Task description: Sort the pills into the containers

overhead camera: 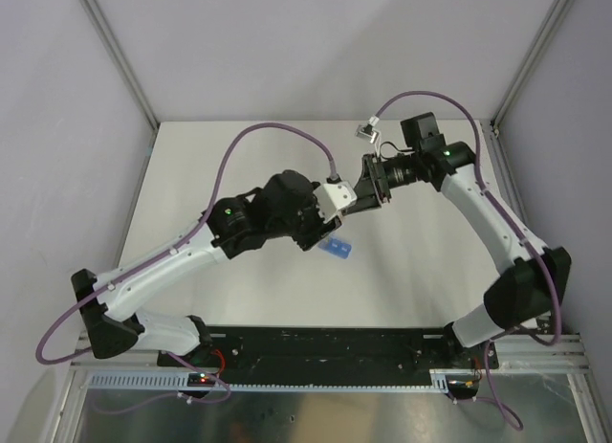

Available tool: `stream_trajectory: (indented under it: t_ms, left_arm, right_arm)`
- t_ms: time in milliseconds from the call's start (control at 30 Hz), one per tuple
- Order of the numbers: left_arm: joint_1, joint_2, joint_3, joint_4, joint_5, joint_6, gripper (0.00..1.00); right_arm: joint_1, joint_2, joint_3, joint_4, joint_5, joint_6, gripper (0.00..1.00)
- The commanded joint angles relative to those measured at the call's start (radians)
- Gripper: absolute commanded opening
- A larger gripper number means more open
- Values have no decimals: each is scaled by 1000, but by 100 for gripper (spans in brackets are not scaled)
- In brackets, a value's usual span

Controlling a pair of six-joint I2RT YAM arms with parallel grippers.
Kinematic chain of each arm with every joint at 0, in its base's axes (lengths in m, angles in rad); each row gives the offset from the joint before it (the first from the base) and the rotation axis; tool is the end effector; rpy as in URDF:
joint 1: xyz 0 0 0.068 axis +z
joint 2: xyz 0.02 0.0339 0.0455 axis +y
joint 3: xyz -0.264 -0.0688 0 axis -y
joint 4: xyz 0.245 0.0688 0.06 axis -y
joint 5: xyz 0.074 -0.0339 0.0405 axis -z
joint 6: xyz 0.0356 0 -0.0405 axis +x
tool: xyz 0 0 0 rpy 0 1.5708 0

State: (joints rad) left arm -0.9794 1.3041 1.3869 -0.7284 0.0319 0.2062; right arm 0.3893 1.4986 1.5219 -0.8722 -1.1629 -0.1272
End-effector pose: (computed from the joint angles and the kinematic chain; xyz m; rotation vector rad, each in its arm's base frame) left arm 0.1536 -0.2307 0.3823 1.2749 1.8605 -0.4574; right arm 0.2677 0.1451 0.3764 -1.0678 1.9480 1.5113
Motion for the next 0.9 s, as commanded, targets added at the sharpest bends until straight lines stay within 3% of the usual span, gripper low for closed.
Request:
stream_trajectory:
  t_ms: [0,200,367,533,733,867]
  left_arm:
    - [-116,23,14,140,-297,78,0]
    - [-135,59,-31,177,-448,87,0]
    - [-135,53,-55,184,-437,91,0]
    - [-121,29,-50,184,-386,90,0]
    - [-57,-28,-42,163,-203,88,0]
    - [17,-77,-33,125,96,78,0]
  right_arm:
    - [-12,109,-12,167,-72,226,22]
    - [-15,140,-7,172,-73,242,47]
    - [-42,61,7,101,-15,127,68]
    - [-98,-41,-2,43,19,32,78]
    - [-151,-146,10,-91,45,-134,81]
    - [-141,-229,6,-115,75,-229,81]
